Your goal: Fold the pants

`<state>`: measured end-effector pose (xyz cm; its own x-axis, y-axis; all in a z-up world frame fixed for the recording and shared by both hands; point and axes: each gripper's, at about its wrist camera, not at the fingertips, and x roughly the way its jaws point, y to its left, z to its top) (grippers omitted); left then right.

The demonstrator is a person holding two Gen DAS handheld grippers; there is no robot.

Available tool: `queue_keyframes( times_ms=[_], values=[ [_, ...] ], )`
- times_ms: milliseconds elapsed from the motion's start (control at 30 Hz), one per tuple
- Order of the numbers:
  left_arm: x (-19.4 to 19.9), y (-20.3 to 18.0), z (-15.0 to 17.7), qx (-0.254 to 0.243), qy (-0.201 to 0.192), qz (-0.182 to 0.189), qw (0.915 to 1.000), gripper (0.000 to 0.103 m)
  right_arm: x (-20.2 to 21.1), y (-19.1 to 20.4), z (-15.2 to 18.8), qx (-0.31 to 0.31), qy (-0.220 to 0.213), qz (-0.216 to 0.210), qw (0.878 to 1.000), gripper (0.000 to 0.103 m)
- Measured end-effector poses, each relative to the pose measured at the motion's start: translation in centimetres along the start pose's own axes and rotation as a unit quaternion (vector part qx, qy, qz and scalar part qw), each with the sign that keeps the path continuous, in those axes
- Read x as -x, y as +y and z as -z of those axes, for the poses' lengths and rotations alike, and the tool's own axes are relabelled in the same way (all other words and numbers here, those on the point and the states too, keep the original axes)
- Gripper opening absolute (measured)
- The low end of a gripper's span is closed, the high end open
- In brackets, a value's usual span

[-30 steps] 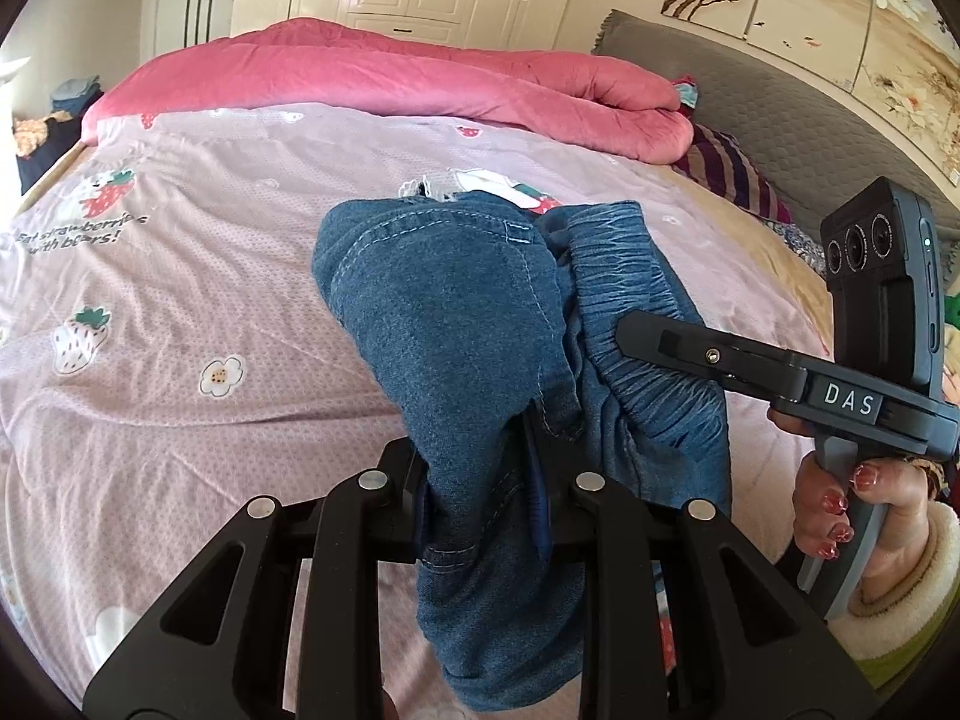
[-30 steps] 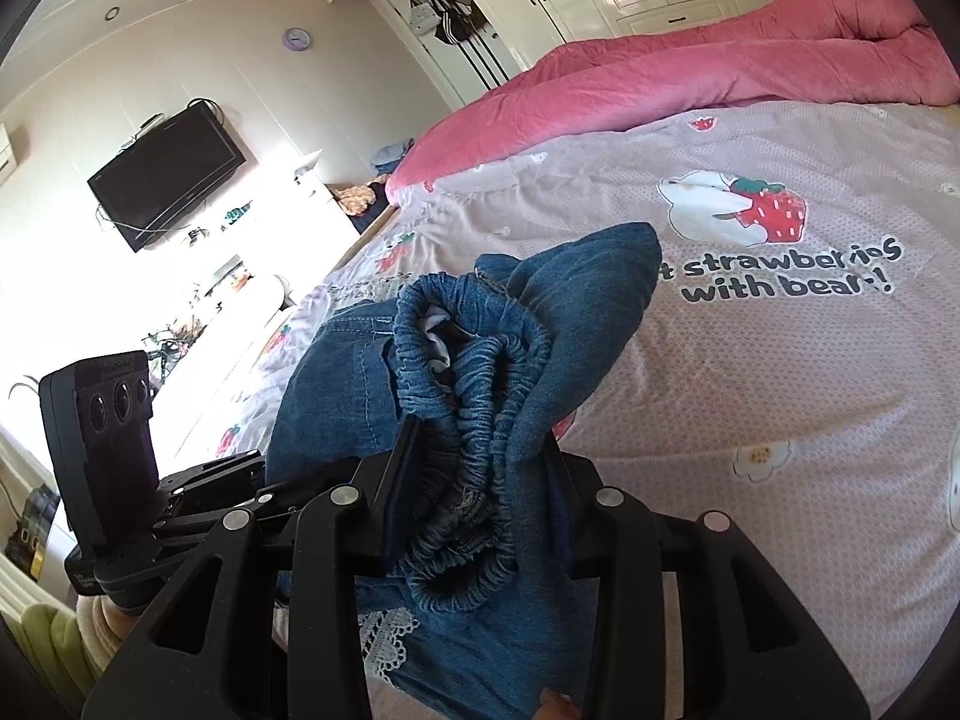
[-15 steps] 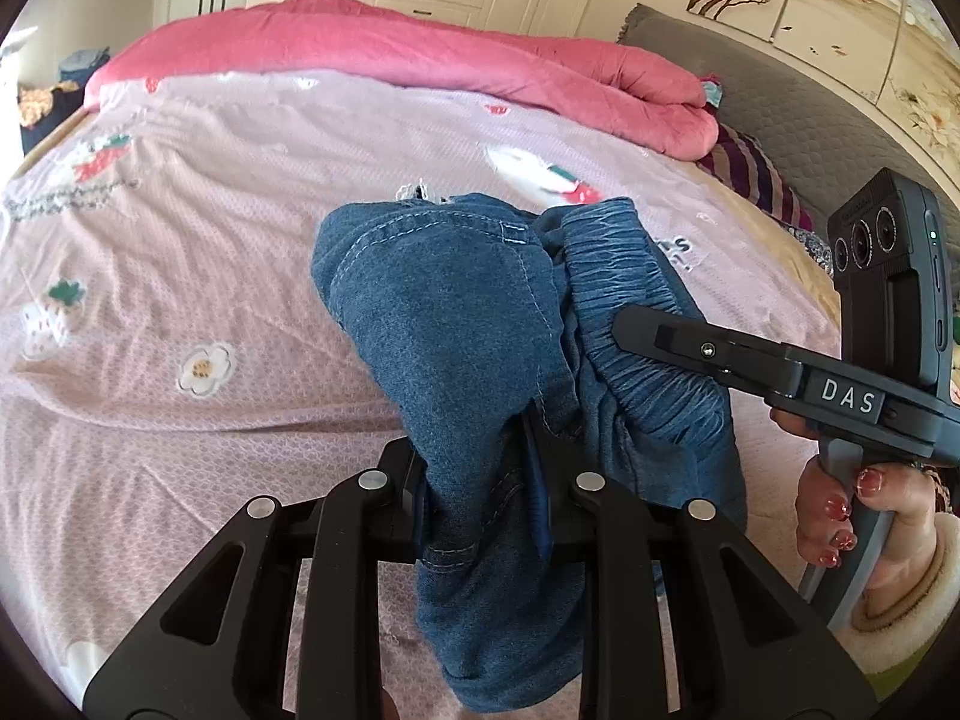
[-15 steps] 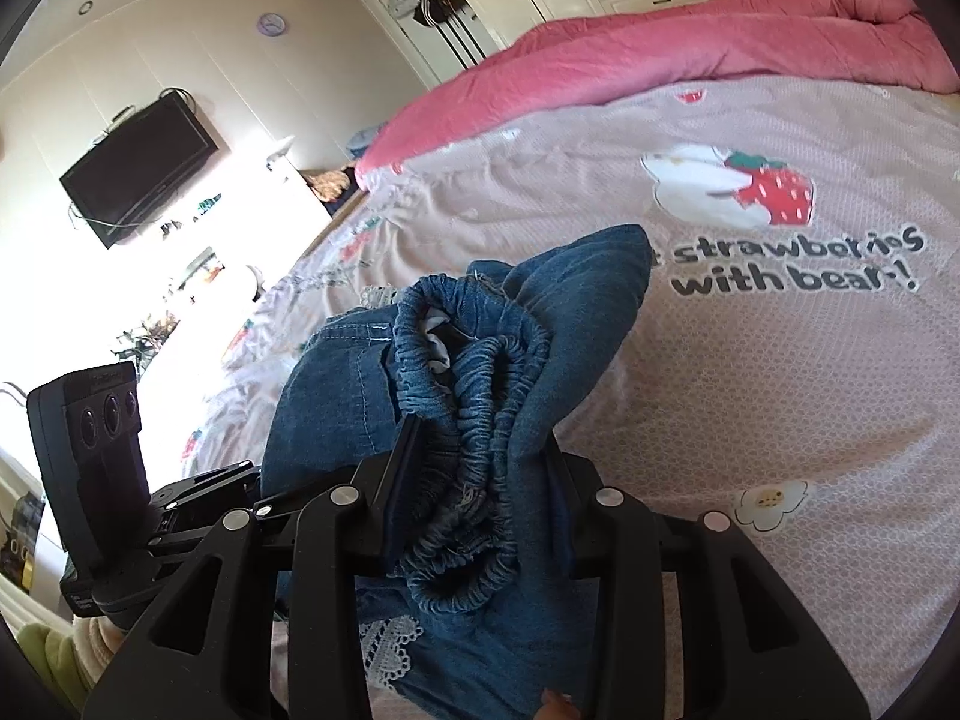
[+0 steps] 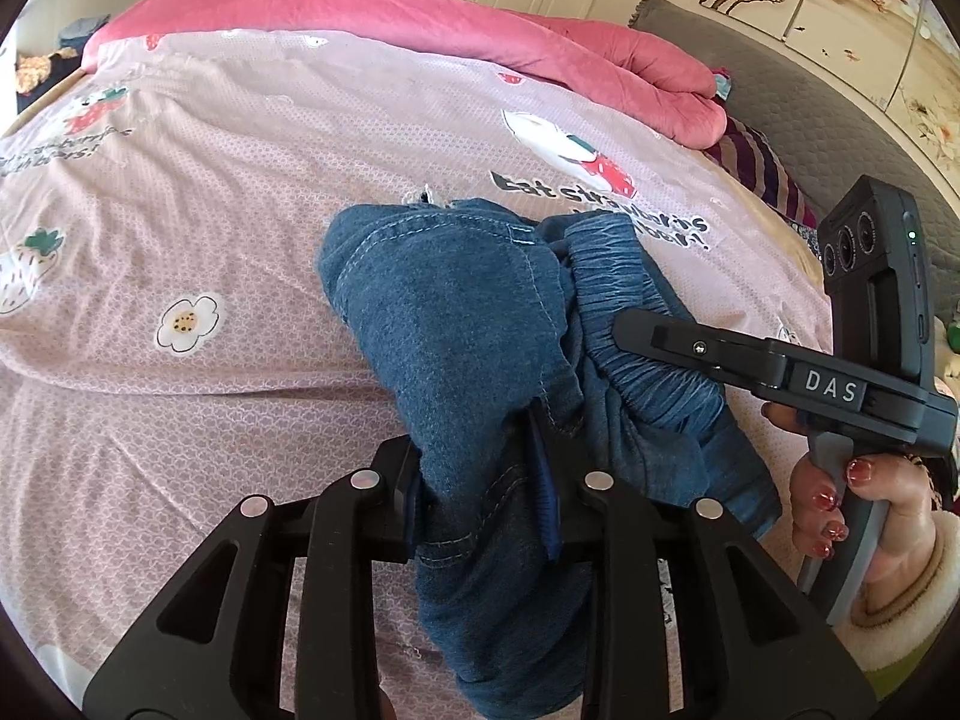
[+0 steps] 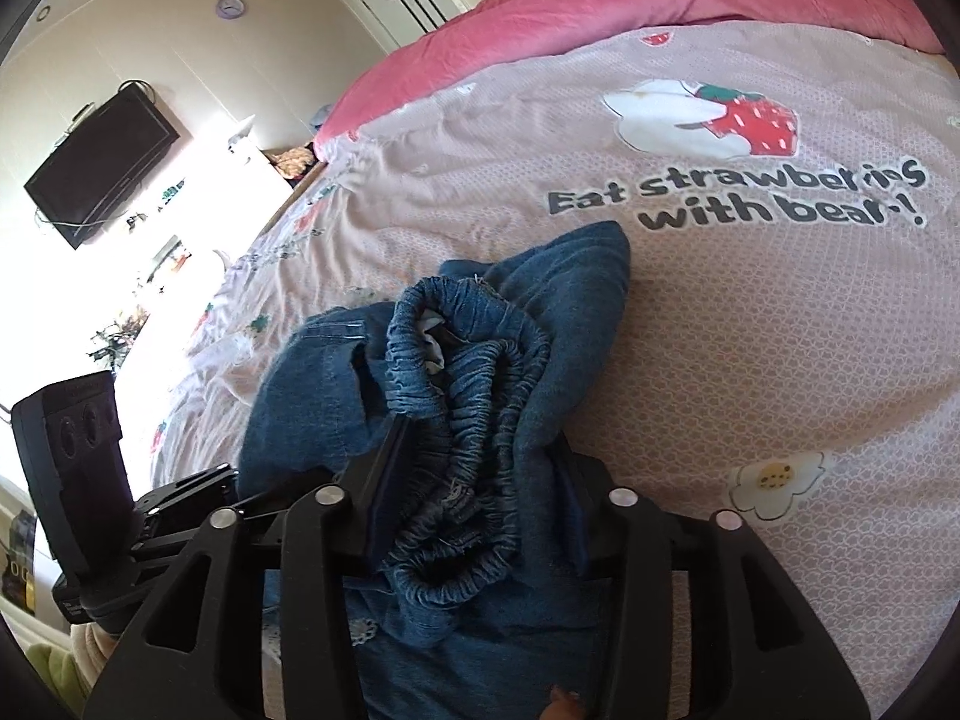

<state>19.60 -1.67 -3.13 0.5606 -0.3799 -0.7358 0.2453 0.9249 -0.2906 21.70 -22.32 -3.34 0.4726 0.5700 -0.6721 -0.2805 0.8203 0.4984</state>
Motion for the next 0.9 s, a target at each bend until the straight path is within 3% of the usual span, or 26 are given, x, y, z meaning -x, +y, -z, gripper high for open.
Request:
queue_keyframes(
  times_ms=[500, 900],
  values=[
    [1.2, -0.1, 0.4, -0.005, -0.011, 0.001, 0.9999, 0.031, 2.0, 0.1, 0.4, 0.011, -0.015, 0.041, 0.999, 0.069],
    [2.7, -0.1, 0.7, -0.002, -0.022, -0.007, 0.9997, 0.042, 3.4, 0.6, 0.6, 0.023, -0.024, 0.057, 0.998, 0.078]
  ],
)
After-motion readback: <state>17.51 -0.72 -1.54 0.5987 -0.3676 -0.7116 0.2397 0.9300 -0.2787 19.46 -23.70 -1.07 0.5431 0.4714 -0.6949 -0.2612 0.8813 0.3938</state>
